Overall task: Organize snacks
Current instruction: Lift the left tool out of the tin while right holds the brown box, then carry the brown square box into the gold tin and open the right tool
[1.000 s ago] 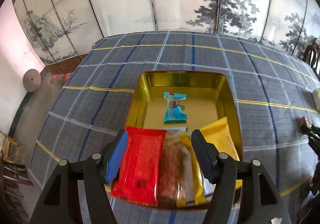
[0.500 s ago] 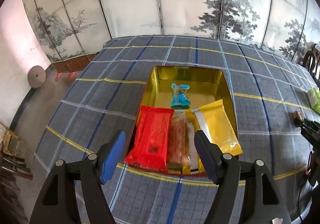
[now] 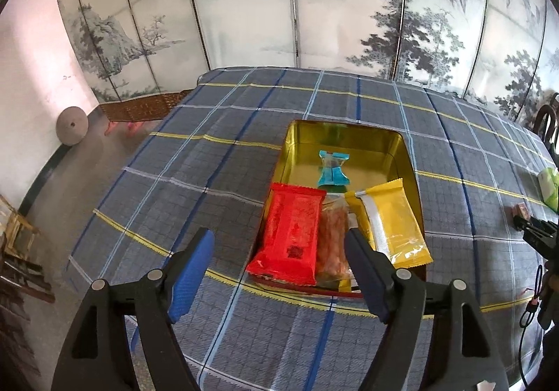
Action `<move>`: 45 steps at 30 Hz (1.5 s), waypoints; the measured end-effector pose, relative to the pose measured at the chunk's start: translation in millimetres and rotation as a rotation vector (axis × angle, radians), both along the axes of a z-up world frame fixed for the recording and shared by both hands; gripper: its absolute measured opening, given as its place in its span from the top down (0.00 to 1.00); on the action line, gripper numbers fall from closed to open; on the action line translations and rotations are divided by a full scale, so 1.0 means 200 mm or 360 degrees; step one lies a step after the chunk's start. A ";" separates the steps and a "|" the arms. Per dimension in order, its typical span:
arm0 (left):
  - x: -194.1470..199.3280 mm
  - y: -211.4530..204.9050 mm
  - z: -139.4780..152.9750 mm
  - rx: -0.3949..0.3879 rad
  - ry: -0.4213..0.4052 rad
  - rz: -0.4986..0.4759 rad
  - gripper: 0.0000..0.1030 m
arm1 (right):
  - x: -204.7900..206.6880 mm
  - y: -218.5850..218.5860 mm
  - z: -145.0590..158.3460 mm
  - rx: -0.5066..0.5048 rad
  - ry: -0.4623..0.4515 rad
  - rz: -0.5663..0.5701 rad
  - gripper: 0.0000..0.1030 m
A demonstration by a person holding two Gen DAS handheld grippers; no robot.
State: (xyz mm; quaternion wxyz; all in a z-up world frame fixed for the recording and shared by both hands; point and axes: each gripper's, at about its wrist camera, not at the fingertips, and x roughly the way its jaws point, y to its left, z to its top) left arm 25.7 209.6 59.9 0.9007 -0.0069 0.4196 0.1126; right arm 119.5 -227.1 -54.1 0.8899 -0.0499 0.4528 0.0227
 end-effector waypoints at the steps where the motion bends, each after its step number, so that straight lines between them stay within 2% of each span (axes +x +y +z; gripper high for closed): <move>1: 0.00 0.00 0.00 0.0000 -0.0001 0.0004 0.28 | 0.00 0.01 0.00 -0.0010 -0.0002 -0.0004 0.69; 14: -0.04 0.05 -0.06 -0.0060 0.0025 0.0017 0.28 | -0.07 0.08 0.02 -0.0024 0.0027 -0.0096 0.70; 21: -0.05 0.08 -0.08 -0.0089 0.0031 0.0039 0.27 | -0.11 0.17 0.11 0.0034 0.0001 -0.0065 0.70; 31: -0.08 0.14 -0.11 -0.0112 0.0039 0.0080 0.26 | -0.18 0.47 0.26 0.0128 -0.0029 0.0120 0.70; 45: -0.15 0.30 -0.15 -0.0122 0.0064 0.0198 0.25 | -0.24 1.01 0.42 0.0266 -0.0048 0.0413 0.70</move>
